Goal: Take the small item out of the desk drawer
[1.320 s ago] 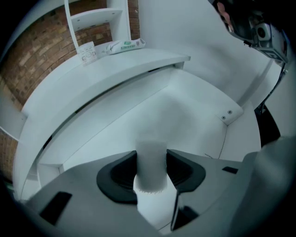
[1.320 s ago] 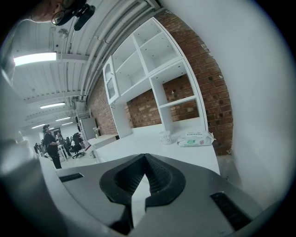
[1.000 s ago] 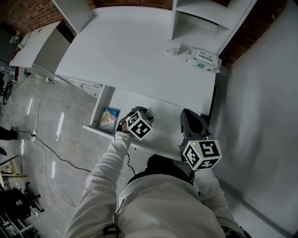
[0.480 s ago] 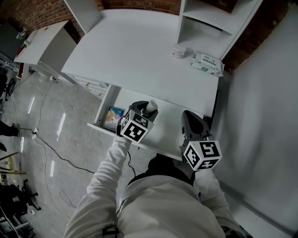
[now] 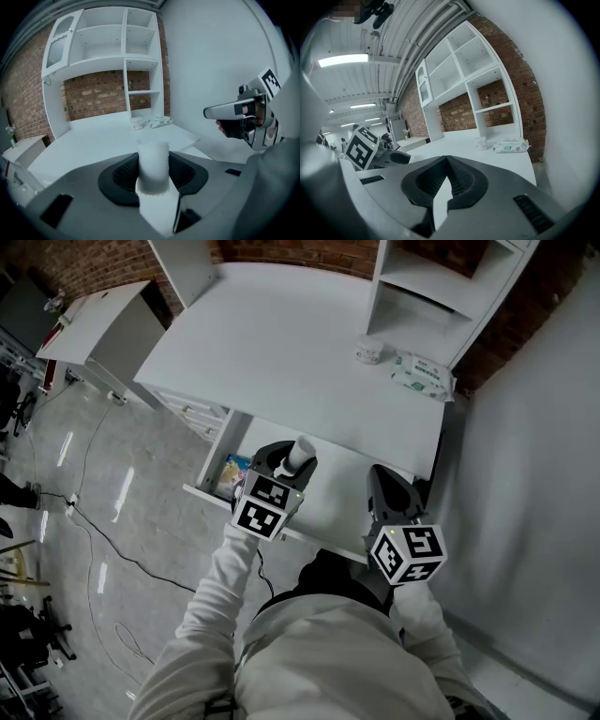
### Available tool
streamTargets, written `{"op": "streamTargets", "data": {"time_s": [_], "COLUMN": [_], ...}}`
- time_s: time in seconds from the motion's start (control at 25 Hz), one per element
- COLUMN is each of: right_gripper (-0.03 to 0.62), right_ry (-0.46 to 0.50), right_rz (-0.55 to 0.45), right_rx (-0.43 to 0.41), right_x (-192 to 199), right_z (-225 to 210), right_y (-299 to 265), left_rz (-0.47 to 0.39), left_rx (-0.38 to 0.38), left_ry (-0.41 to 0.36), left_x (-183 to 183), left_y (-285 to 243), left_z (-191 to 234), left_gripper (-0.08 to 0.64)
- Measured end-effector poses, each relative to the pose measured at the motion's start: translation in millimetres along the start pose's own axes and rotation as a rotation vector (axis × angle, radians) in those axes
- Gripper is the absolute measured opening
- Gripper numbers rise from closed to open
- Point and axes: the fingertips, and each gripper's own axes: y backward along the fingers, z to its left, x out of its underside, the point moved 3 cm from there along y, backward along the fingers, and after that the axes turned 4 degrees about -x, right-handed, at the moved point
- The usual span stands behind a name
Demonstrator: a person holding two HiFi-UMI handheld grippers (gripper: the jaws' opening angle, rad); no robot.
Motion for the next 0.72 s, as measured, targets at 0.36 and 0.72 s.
{"op": "streamTargets", "data": {"time_s": [0.36, 0.72], "right_gripper": [0.028, 0.028], "right_ry": [0.015, 0.023], "right_rz": [-0.007, -0.016], "right_rx": [-0.019, -0.042], "right_x": [-4, -4], "right_z": [13, 27], "right_y": [3, 6], "left_rz": [-0.093, -0.185], "left_rx": [-0.06, -0.148], "left_ry": [0.113, 0.208], "left_x": [-8, 1], "left_y": [31, 61], "left_z": [12, 20], "left_gripper": [0.192, 0.192]}}
